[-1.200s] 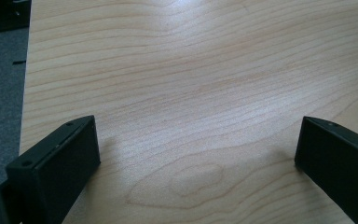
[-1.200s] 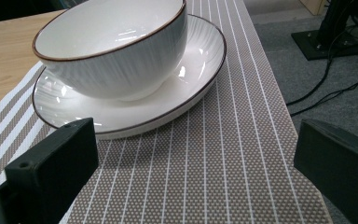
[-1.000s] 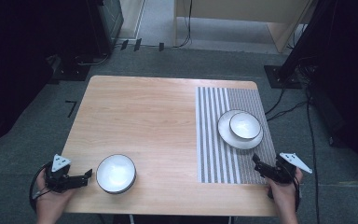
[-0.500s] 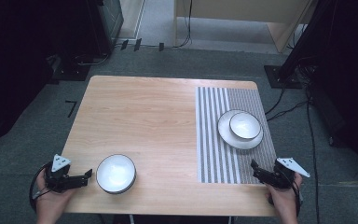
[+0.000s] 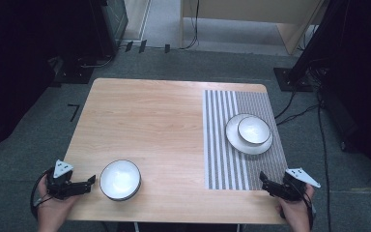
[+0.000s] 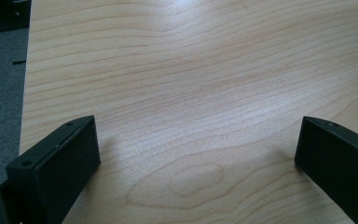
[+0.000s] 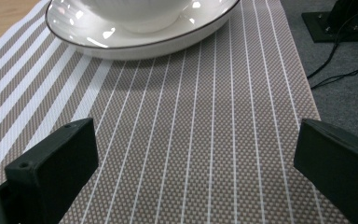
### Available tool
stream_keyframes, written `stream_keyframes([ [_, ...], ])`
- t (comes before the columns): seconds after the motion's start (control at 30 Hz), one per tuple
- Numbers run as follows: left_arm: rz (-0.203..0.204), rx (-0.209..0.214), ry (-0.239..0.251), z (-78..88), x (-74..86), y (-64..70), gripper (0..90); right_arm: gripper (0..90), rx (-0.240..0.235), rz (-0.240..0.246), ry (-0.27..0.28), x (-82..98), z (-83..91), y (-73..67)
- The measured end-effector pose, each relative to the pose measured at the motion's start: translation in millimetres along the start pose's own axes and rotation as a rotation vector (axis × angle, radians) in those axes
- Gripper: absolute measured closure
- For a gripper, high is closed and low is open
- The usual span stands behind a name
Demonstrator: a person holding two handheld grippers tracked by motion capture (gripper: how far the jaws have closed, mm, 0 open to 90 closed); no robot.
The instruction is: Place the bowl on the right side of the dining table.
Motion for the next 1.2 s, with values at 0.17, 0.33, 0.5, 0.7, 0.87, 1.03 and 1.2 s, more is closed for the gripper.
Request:
stream_keyframes([
  [0.17, 0.0, -0.001, 0.0, 0.0, 0.0, 0.0, 0.0, 0.0, 0.008, 0.01, -0.044, 6.7, 2.5, 0.7],
  [0.33, -0.001, 0.001, 0.0, 0.1, 0.0, -0.1, 0.0, 1.7, 0.012, 0.032, -0.087, 12.5, 3.1, -0.6],
  [0.5, 0.001, 0.001, 0.0, 0.1, 0.0, -0.1, 0.0, 1.6, 0.014, 0.048, -0.116, 16.4, 3.0, -1.7],
  [0.7, -0.001, 0.001, 0.0, 0.0, 0.0, -0.1, 0.0, 1.7, 0.03, 0.065, -0.132, 18.1, 2.1, -2.1],
  [0.87, 0.001, 0.002, 0.001, 0.1, 0.0, -0.1, 0.0, 1.7, 0.047, 0.094, -0.144, 19.8, 1.8, -2.7],
  [1.03, 0.001, 0.002, 0.0, 0.2, 0.0, -0.1, 0.0, 1.5, 0.054, 0.102, -0.149, 20.3, 1.4, -2.9],
  [1.2, 0.001, 0.001, 0.001, 0.0, 0.0, -0.1, 0.0, 1.5, 0.055, 0.102, -0.149, 20.3, 1.4, -2.9],
])
Point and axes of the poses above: each handheld gripper's, and its own axes: z roughly backward along the jaws, x roughly out of its underside, y roughly to its right, the point moved 10 cm from there along -z, roughly forward along the jaws, and after that the axes turned 6 degrees about y, right-handed, at the moved point
